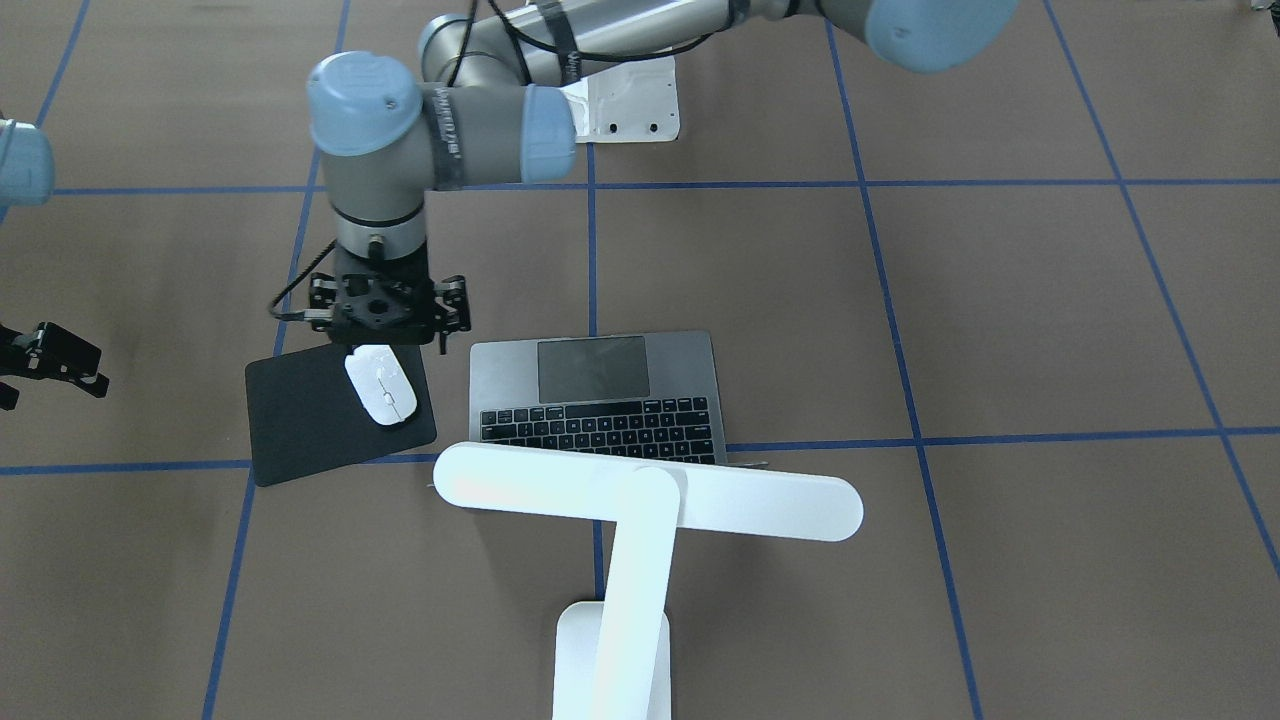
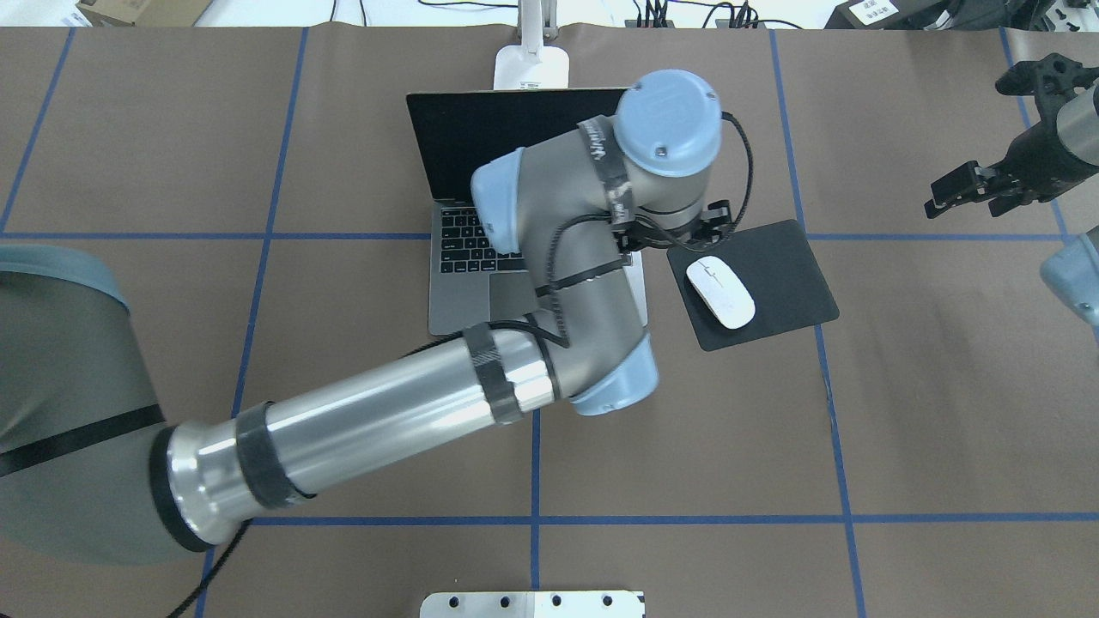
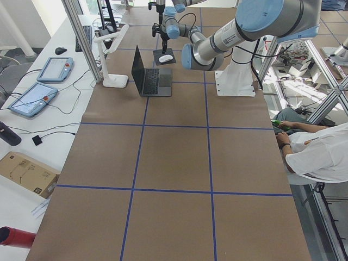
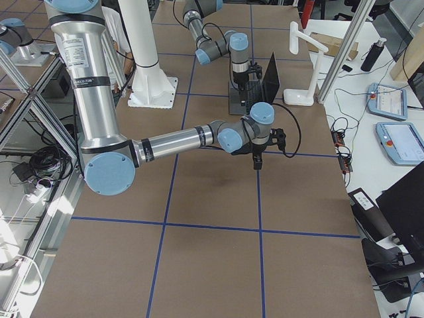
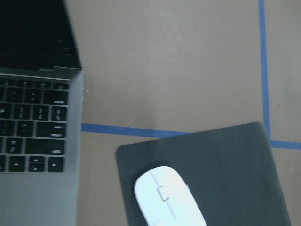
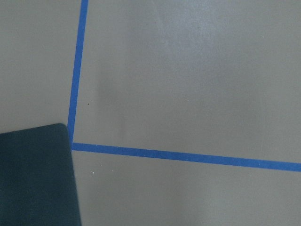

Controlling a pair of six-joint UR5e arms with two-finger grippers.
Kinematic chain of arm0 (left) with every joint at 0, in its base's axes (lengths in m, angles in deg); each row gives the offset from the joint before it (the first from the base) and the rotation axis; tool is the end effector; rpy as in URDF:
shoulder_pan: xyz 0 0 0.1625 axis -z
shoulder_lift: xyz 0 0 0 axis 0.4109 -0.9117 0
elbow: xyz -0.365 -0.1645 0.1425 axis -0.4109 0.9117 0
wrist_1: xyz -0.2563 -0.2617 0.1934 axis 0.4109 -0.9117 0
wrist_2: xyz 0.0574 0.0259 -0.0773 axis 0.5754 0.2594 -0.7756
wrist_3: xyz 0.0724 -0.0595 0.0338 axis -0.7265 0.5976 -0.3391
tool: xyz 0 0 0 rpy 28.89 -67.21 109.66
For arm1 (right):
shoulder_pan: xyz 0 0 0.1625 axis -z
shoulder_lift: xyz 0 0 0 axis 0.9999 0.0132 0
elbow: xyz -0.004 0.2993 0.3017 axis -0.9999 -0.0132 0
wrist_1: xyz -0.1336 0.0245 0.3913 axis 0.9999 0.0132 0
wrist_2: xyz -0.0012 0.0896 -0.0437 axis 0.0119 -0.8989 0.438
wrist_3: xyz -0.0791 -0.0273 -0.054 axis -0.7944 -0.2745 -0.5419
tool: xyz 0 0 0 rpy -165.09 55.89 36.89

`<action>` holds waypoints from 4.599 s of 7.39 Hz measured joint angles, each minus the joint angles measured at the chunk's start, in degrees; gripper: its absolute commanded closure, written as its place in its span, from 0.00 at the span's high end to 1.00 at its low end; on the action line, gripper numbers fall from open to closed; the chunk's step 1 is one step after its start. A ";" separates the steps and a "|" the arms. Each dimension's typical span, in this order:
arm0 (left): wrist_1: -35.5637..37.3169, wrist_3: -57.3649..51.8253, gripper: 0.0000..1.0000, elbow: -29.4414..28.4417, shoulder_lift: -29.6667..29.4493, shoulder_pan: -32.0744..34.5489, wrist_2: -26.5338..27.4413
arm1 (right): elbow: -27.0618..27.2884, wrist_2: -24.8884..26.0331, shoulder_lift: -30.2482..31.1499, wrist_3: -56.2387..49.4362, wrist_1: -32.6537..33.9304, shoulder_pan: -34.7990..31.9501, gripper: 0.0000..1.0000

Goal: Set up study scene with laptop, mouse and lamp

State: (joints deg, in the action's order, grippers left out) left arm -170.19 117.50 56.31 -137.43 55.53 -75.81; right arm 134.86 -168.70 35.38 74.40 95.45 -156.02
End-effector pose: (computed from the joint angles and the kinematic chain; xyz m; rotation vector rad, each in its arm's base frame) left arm 0.6408 -0.5083 0.0326 0.1147 0.9853 -0.0825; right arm -0.1648 -0.5545 0.5060 0.1059 -0.8604 -0.0286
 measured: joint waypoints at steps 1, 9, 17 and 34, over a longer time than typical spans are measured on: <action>1.89 -4.21 0.99 7.41 6.82 2.66 -3.54 | 0.01 -0.21 0.08 -0.04 0.07 -0.76 0.99; 4.65 -49.10 0.99 38.95 56.90 32.30 -22.58 | 3.54 -0.60 4.58 -0.79 0.04 -3.47 0.99; 20.57 -86.40 0.99 25.47 62.50 55.94 -29.37 | 7.65 -2.36 16.60 -6.82 0.05 -9.48 0.99; 17.13 -85.63 1.00 25.04 63.44 60.40 -23.61 | 8.90 -0.36 13.83 -27.24 18.29 -18.77 0.99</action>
State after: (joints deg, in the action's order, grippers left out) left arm -153.06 31.87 81.35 -73.99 115.93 -99.42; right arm 143.75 -169.05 49.21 47.16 113.74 -174.80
